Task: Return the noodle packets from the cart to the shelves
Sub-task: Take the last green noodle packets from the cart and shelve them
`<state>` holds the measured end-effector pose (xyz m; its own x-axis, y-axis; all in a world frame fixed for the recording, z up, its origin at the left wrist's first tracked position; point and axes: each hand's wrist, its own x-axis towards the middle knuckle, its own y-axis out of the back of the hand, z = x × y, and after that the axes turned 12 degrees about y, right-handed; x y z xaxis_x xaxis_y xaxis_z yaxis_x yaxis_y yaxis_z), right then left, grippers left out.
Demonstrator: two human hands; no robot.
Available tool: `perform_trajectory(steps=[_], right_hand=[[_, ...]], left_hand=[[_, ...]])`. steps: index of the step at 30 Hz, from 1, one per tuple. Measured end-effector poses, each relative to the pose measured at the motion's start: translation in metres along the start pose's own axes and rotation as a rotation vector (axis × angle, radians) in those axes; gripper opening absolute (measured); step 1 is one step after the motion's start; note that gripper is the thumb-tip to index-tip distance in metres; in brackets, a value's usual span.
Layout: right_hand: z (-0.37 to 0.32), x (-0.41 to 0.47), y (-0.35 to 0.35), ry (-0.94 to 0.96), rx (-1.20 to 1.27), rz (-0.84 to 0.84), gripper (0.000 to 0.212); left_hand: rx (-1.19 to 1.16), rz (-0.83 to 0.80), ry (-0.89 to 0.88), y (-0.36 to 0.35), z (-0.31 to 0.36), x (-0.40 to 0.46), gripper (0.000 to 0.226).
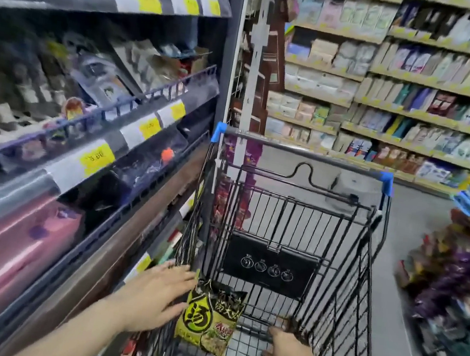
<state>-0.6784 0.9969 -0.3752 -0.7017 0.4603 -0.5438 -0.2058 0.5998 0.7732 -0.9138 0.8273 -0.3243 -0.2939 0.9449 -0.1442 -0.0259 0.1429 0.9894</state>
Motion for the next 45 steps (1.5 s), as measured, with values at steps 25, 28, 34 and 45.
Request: perform_trajectory(steps=[25, 28, 34, 45], right_hand=[[0.017, 0.217, -0.139, -0.243, 0.789, 0.225, 0.045], [0.022, 0.228, -0.156, -0.301, 0.811, 0.309, 0.043], [0.001, 0.214, -0.147, -0.249, 0.807, 0.337, 0.033], [-0.011, 0.168, -0.138, -0.070, 0.896, 0.500, 0.037]], left_hand=[[-0.210, 0.196, -0.137, -0.105, -0.029, 0.056, 0.043], [-0.235, 0.236, -0.143, -0.106, -0.028, 0.055, 0.042], [-0.224, 0.268, -0.133, -0.106, -0.031, 0.055, 0.041], [-0.168, 0.217, -0.120, -0.100, -0.028, 0.053, 0.041]])
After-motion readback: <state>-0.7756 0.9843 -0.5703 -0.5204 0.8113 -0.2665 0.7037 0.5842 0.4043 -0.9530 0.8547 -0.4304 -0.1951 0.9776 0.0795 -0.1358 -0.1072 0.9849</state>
